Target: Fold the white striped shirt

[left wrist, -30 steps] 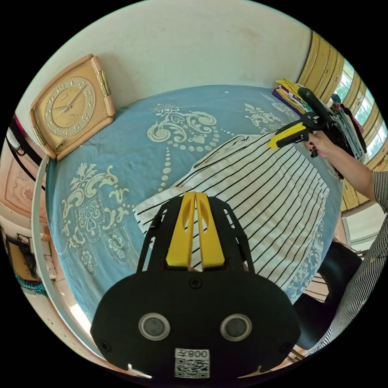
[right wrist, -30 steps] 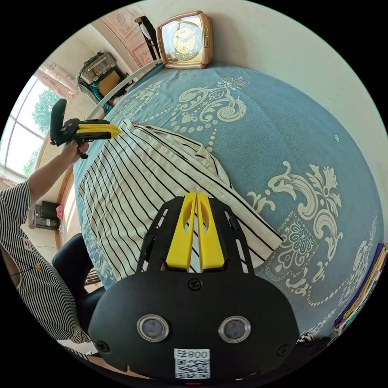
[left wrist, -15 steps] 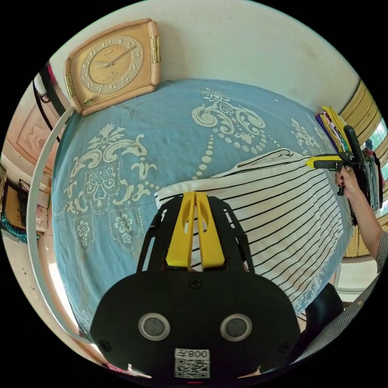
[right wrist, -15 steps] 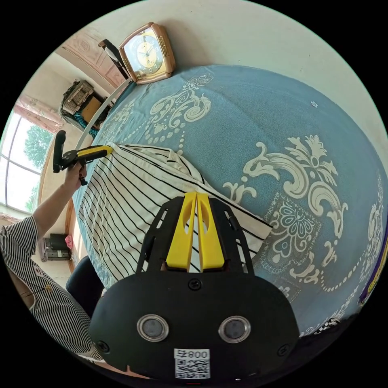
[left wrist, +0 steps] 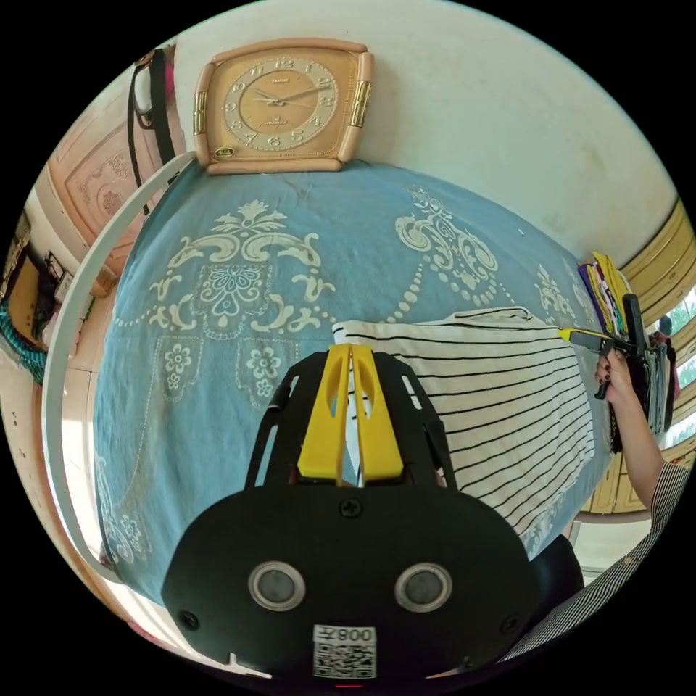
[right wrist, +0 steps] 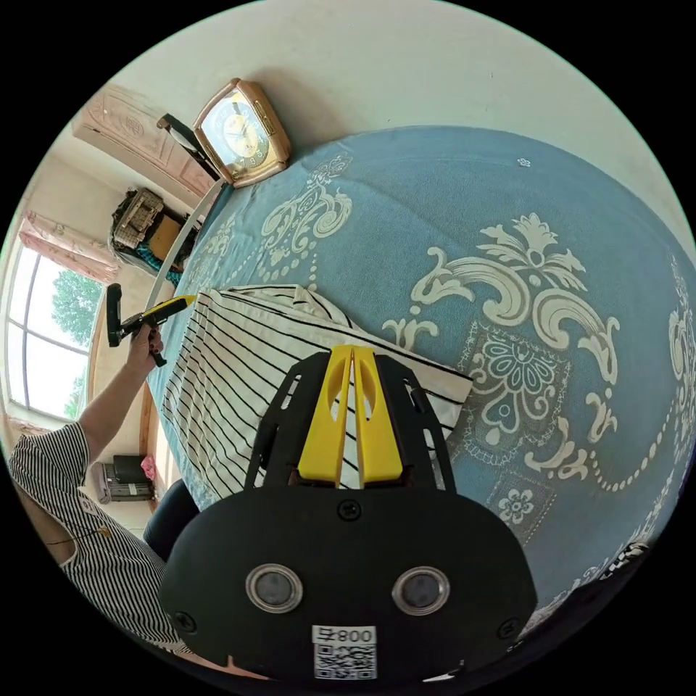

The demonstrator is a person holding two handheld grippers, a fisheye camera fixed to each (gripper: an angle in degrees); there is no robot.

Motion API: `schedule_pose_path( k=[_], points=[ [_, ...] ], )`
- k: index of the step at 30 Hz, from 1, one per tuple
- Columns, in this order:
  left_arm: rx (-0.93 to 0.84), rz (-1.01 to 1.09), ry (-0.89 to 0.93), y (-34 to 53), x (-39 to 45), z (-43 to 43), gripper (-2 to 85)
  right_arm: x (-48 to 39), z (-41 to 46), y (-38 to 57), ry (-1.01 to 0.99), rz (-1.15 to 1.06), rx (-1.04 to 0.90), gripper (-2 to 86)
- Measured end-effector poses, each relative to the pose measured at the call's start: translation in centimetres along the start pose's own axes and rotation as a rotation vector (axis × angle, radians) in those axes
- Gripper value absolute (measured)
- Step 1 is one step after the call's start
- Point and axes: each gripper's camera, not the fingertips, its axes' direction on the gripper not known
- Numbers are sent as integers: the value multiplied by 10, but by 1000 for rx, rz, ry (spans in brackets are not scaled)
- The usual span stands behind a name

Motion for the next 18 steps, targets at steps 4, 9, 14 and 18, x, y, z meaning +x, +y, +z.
schedule_pose_path(
  k=[4, 9, 14, 18],
  points=[
    [-35, 42, 183, 36, -7, -11, 2, 4, -28, 41, -94, 34, 71, 2],
    [-170, 65, 103, 103, -5, 3, 3, 0, -54, 144, -171, 106, 62, 8],
    [-83, -66, 152, 141, -26, -18, 7, 6, -62, 232, -222, 264, 63, 35],
    [-83, -72, 147, 170, -29, -27, 21, 1, -71, 270, -181, 265, 82, 69]
  ],
)
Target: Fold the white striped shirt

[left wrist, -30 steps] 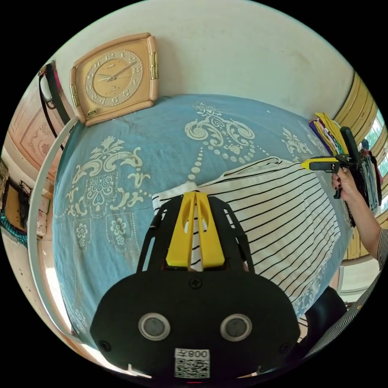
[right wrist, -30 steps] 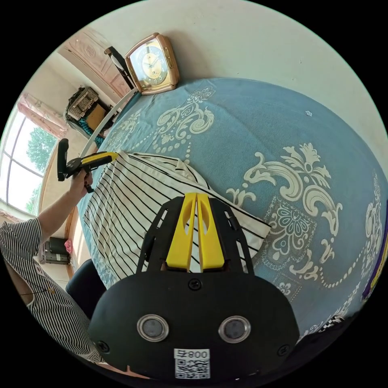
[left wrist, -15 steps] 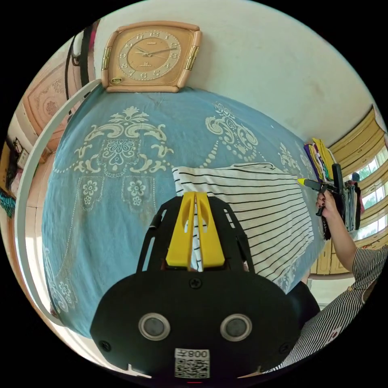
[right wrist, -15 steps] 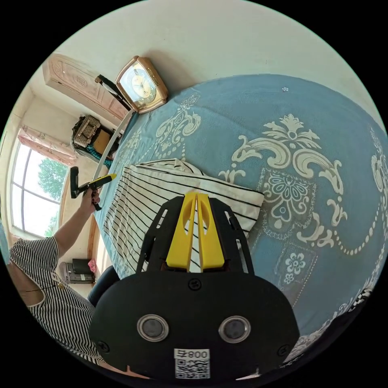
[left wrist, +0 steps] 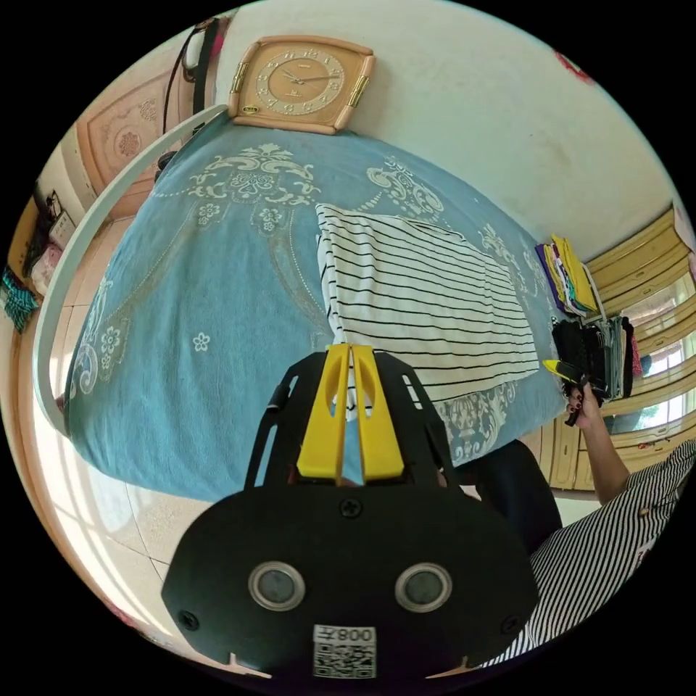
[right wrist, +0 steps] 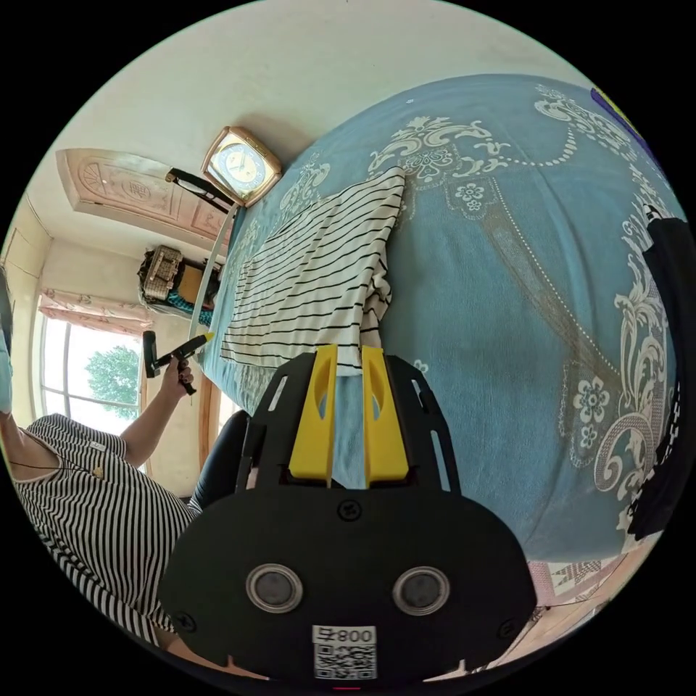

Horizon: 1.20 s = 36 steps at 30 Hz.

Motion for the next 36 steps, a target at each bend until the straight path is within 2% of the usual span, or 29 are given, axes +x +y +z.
schedule_pose_path(
  k=[5, 13, 20, 27, 31, 33, 36],
  points=[
    [-57, -114, 153, 35, -29, 29, 59, -2, 9, 8, -10, -57, -38, 80],
    [-152, -132, 136, 42, -23, 79, 28, 4, 31, 9, 64, -54, -129, 30],
    [-111, -139, 215, 64, -26, 84, 17, 2, 8, 17, -46, -96, -148, 7],
    [-125, -158, 166, 89, -13, 119, 23, 20, 6, 19, -138, -41, -193, 4],
    [-30, -193, 99, 115, 6, 123, 35, 27, 3, 22, -203, -20, -168, 3],
    [8, -121, 112, 122, 29, 125, 45, 29, -3, 24, -241, -16, -155, 3],
    [-3, 102, 173, 121, 98, 146, 71, 31, -11, 22, -299, -12, -132, 3]
  ],
)
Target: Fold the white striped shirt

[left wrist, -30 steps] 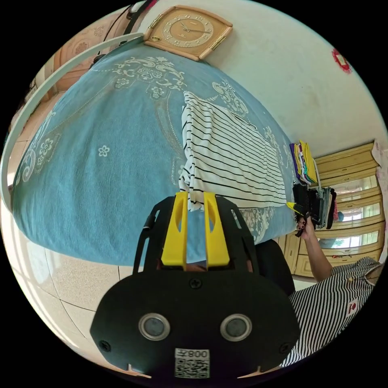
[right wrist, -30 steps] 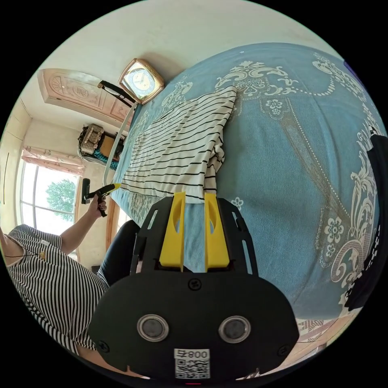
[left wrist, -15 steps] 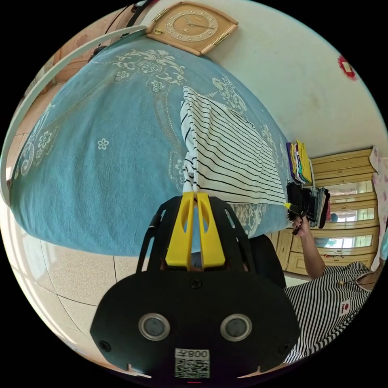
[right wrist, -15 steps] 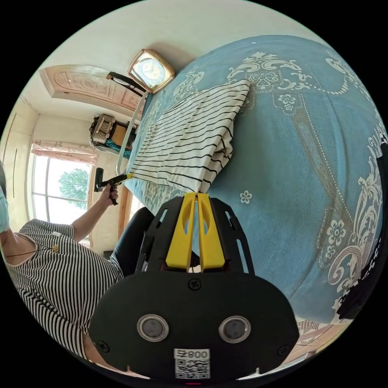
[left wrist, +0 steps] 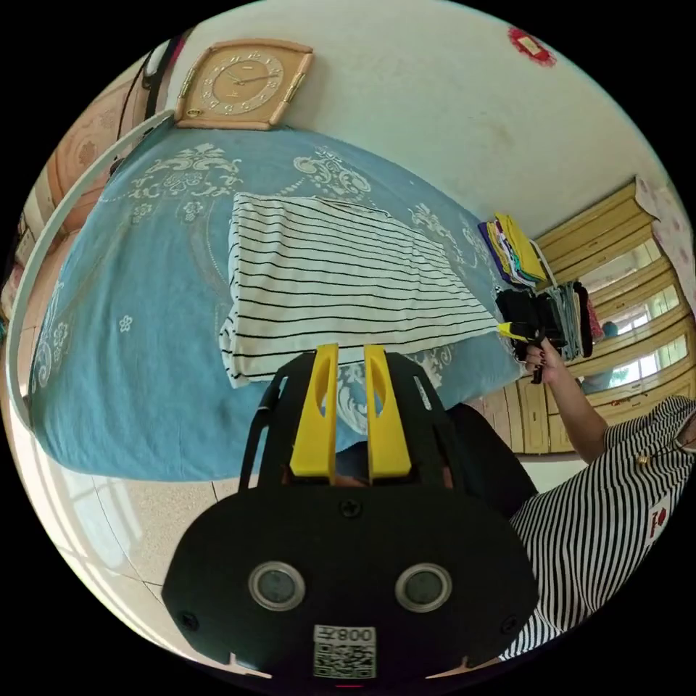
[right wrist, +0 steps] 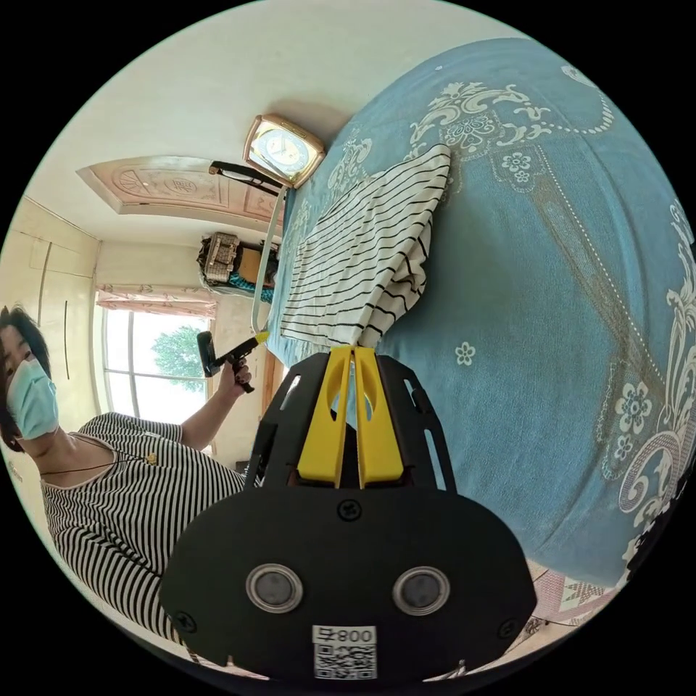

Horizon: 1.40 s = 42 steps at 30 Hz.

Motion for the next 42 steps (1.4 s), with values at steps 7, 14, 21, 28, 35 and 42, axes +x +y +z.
schedule_pose_path(
  k=[7, 14, 21, 28, 35, 42],
  points=[
    [-65, 678, 27, -36, 209, 121, 120, -21, -7, -19, -22, -72, -21, 3],
    [-101, 894, -289, -20, 302, 222, 41, -27, -11, -38, -47, -129, -30, 5],
    [-49, 738, -223, -8, 296, 241, 17, 22, -31, -40, -129, -54, 96, 11],
    [-8, 590, -98, 2, 285, 259, 13, 112, -37, -52, -264, 168, 280, 72],
    [-7, 583, -78, 11, 291, 285, 12, 155, -8, -95, -419, 271, 263, 102],
    [-4, 588, -71, 18, 297, 305, 13, 171, 5, -123, -410, 334, 227, 95]
  ],
)
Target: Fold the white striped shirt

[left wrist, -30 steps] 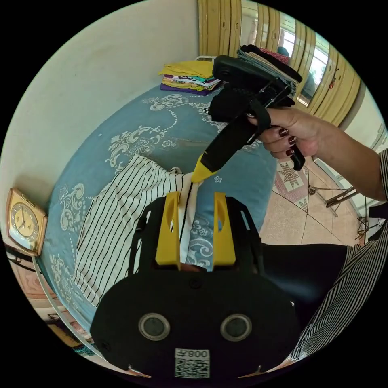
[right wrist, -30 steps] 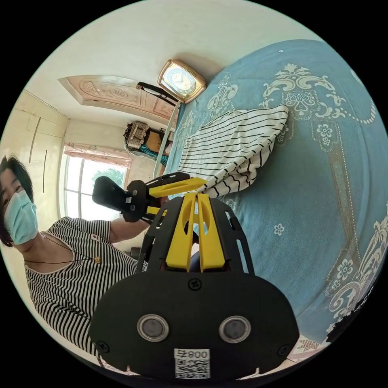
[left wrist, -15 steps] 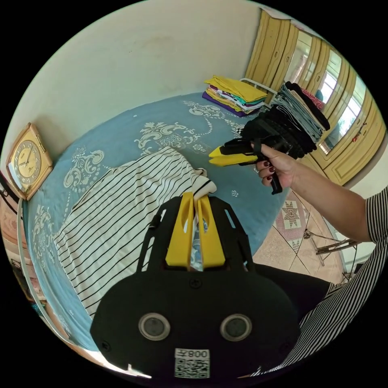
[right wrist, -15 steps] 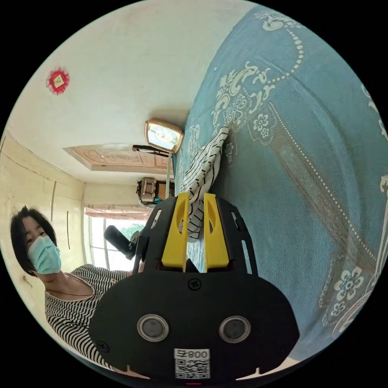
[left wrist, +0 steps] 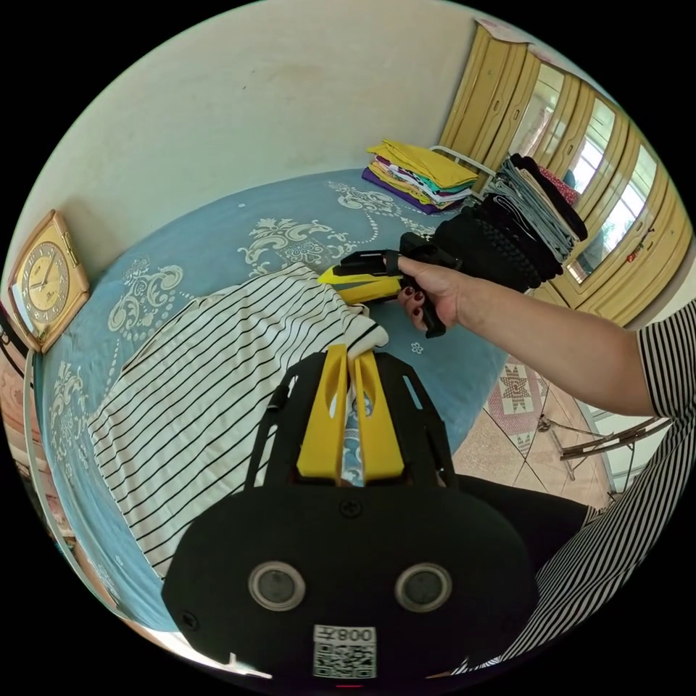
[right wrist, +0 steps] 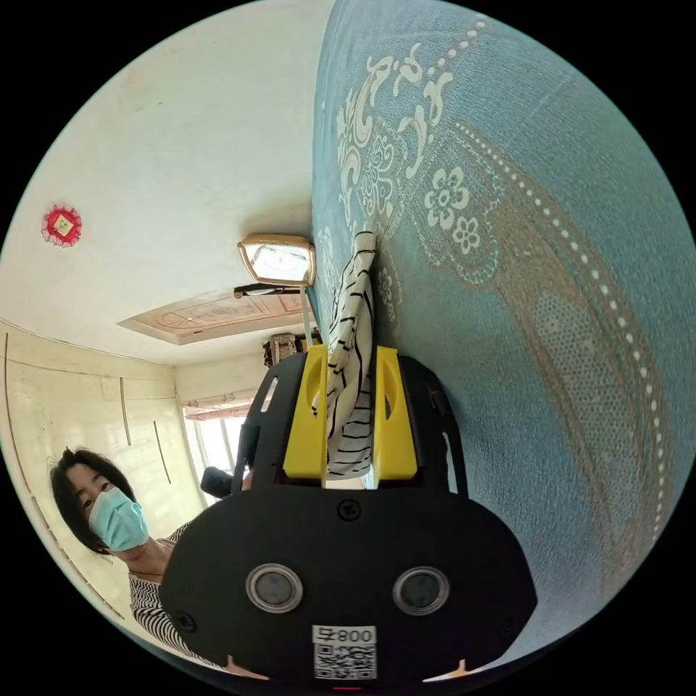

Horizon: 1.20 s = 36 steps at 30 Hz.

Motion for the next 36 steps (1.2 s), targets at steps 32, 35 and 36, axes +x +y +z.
schedule_pose_path(
  k=[32, 35, 36],
  points=[
    [-84, 114, 161, 12, 10, -8, 10, -20, 20, -22, 116, -39, -49, 7],
    [-102, 134, 186, 19, 14, -22, 10, -19, 3, 4, 106, -36, -28, 6],
    [-105, 137, 195, 20, 14, -25, 10, -19, -4, 17, 114, -36, -24, 6]
  ],
)
